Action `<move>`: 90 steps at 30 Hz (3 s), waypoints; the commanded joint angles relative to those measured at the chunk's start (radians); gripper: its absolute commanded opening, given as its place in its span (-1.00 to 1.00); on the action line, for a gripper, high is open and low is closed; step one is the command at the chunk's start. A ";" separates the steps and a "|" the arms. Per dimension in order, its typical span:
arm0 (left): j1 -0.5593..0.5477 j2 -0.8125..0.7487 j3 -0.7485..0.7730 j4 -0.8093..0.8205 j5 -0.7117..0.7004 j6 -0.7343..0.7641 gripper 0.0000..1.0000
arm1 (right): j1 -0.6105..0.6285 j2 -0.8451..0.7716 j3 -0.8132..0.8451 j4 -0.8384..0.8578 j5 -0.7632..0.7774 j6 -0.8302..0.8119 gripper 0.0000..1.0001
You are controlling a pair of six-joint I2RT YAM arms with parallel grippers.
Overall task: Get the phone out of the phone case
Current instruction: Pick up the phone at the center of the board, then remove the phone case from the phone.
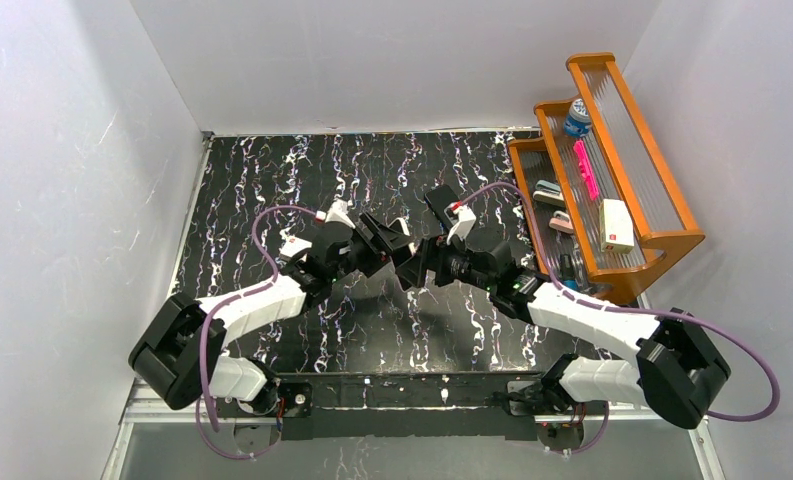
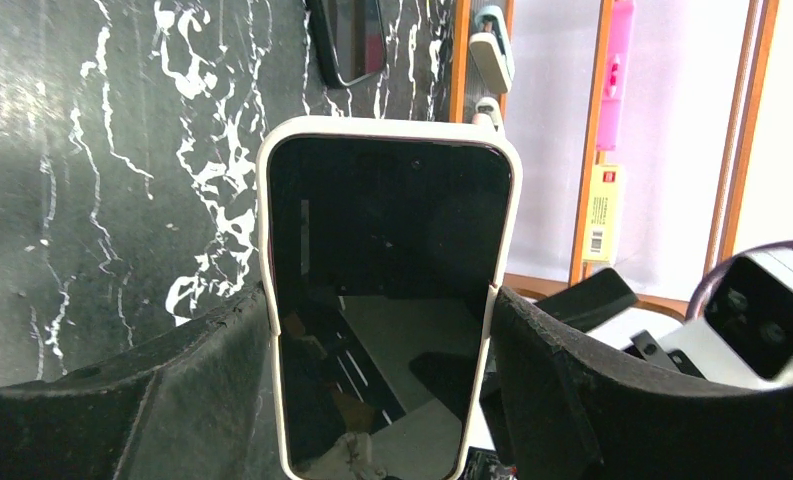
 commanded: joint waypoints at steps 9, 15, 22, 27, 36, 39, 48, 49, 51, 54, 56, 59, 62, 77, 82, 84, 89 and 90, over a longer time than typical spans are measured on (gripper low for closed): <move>-0.063 -0.063 -0.028 0.132 -0.038 0.002 -0.81 | 0.009 -0.033 0.012 0.006 0.045 0.022 -0.58; -0.062 -0.158 -0.057 0.113 -0.083 0.137 0.39 | 0.008 -0.083 -0.044 0.050 0.045 0.077 -0.97; -0.052 -0.314 -0.010 -0.127 -0.140 0.410 0.96 | -0.080 -0.133 -0.090 0.122 -0.096 0.170 -0.97; -0.045 -0.413 -0.021 -0.177 -0.103 0.566 0.93 | -0.184 -0.151 -0.174 0.318 -0.280 0.293 -0.97; 0.002 -0.277 -0.076 0.058 0.220 0.413 0.93 | -0.236 -0.177 -0.206 0.461 -0.388 0.393 -0.97; 0.052 -0.192 -0.127 0.362 0.386 0.196 0.91 | -0.239 -0.183 -0.207 0.468 -0.414 0.405 -0.97; 0.055 -0.125 -0.101 0.439 0.470 0.145 0.84 | -0.240 -0.174 -0.193 0.502 -0.471 0.426 -0.97; 0.055 -0.117 -0.095 0.440 0.485 0.144 0.81 | -0.240 -0.163 -0.191 0.513 -0.478 0.433 -0.97; 0.052 -0.098 -0.090 0.443 0.505 0.136 0.74 | -0.240 -0.141 -0.193 0.556 -0.494 0.453 -0.97; 0.050 -0.096 -0.096 0.456 0.516 0.130 0.57 | -0.239 -0.126 -0.191 0.581 -0.501 0.461 -0.97; 0.050 -0.106 -0.097 0.460 0.514 0.131 0.41 | -0.239 -0.123 -0.189 0.578 -0.499 0.460 -0.97; 0.050 -0.121 -0.102 0.461 0.489 0.127 -0.19 | -0.239 -0.117 -0.186 0.574 -0.507 0.453 -0.97; 0.050 -0.135 -0.113 0.461 0.467 0.121 -0.82 | -0.240 -0.118 -0.188 0.569 -0.511 0.451 -0.96; 0.053 -0.318 -0.248 0.463 0.112 -0.014 -1.00 | -0.226 -0.240 -0.247 0.512 -0.449 0.356 0.97; 0.053 -0.368 -0.256 0.469 0.020 -0.086 -1.00 | -0.168 -0.219 -0.249 0.549 -0.405 0.349 0.97; 0.053 -0.388 -0.264 0.471 -0.007 -0.114 -1.00 | -0.138 -0.207 -0.252 0.570 -0.380 0.344 0.97; 0.051 -0.439 -0.296 0.478 -0.063 -0.180 -1.00 | -0.049 -0.147 -0.264 0.663 -0.320 0.342 0.96; 0.050 -0.448 -0.303 0.478 -0.078 -0.190 -1.00 | -0.033 -0.133 -0.267 0.689 -0.311 0.343 0.93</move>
